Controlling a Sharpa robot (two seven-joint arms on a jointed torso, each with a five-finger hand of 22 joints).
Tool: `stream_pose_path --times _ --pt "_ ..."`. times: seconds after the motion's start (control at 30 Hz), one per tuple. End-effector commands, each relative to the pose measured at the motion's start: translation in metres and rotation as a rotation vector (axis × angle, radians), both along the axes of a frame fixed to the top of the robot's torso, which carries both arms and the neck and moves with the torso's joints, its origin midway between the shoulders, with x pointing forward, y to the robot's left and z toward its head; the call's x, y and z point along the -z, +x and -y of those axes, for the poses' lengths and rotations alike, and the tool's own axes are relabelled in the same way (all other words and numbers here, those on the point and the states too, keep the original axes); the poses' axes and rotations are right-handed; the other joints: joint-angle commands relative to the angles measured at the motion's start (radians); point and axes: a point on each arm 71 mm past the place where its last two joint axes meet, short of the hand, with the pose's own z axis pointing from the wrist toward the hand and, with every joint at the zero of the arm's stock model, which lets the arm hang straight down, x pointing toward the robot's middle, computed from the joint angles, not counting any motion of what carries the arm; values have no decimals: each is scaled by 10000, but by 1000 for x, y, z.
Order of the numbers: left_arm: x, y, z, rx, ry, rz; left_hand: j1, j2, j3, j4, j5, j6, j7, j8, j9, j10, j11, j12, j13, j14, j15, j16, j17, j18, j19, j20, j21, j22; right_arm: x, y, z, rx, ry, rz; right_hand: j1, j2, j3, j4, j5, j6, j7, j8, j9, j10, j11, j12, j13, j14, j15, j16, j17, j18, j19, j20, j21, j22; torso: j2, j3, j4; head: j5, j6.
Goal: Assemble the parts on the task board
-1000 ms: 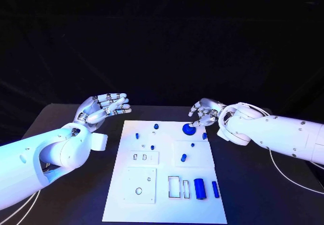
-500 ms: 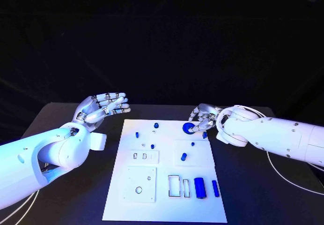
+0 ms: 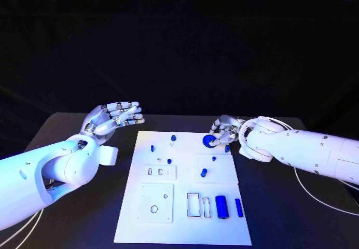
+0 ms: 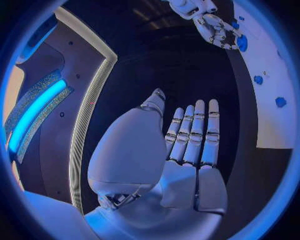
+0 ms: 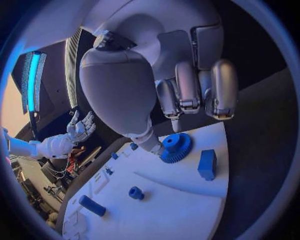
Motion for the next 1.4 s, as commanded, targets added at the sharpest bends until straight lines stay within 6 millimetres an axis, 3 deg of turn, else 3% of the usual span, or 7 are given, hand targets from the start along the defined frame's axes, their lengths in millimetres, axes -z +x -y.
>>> stream_pose_path --times 0.03,0.47,0.97,1.1,1.23,1.4 --pt "-1 -1 2 194 -124 31 106 -19 7 53 -67 -90 426 -60 4 -11 30 -74 -6 -58 27 55 22 137 47 22 38 -12 3 0 -1 -43 -177 -20 84 14 62 33 67 75 -35 66 14 85 -23 67 585 926 70 52 2081 -126 70 -11 53 742 3 -4 4 14 -12" --pt "-1 -1 1 189 -118 22 106 -19 7 53 -67 -90 426 -60 4 -11 30 -74 -6 -58 27 55 22 137 47 22 38 -12 9 0 -1 -94 -457 -56 331 32 722 -10 -111 260 -58 139 -35 160 -51 131 691 939 50 78 2151 -147 125 -30 120 862 -3 -6 4 47 -65" --pt "-1 0 2 286 -182 3 103 -13 5 58 -66 -93 427 -62 5 -11 31 -83 -5 -66 28 59 33 137 45 23 38 -16 10 -3 -5 -308 -978 615 238 -199 2289 -169 -175 967 -214 271 -156 445 -195 323 1005 959 -71 109 2249 -199 262 -137 268 1123 -10 -18 17 71 -75" --pt "-1 0 2 289 -186 4 103 -13 5 58 -66 -93 427 -62 5 -11 31 -83 -5 -66 28 59 33 137 45 23 38 -16 7 -6 -10 -400 -903 1067 90 -236 2530 -174 -45 1103 -251 308 -157 519 -229 366 1076 964 -102 115 2269 -211 297 -164 303 1181 -12 -8 13 96 -104" --pt "-1 0 2 292 -188 5 103 -13 5 58 -66 -93 427 -62 5 -11 31 -83 -5 -66 28 59 33 137 45 23 38 -16 2 -9 -18 -591 -970 1655 -234 -289 2647 -75 -366 1139 -270 294 -166 558 -244 381 1105 965 -117 116 2273 -221 323 -182 326 1226 -14 -8 27 113 -100" --pt "-1 0 3 285 -204 27 103 -13 5 58 -66 -93 427 -62 5 -11 31 -83 -5 -66 28 59 33 137 45 23 38 -16 -4 -13 -29 -745 -931 2362 -289 -259 2715 -60 -429 1223 -303 324 -153 609 -269 415 1161 969 -133 121 2289 -235 362 -192 365 1282 -22 -22 15 142 -95"
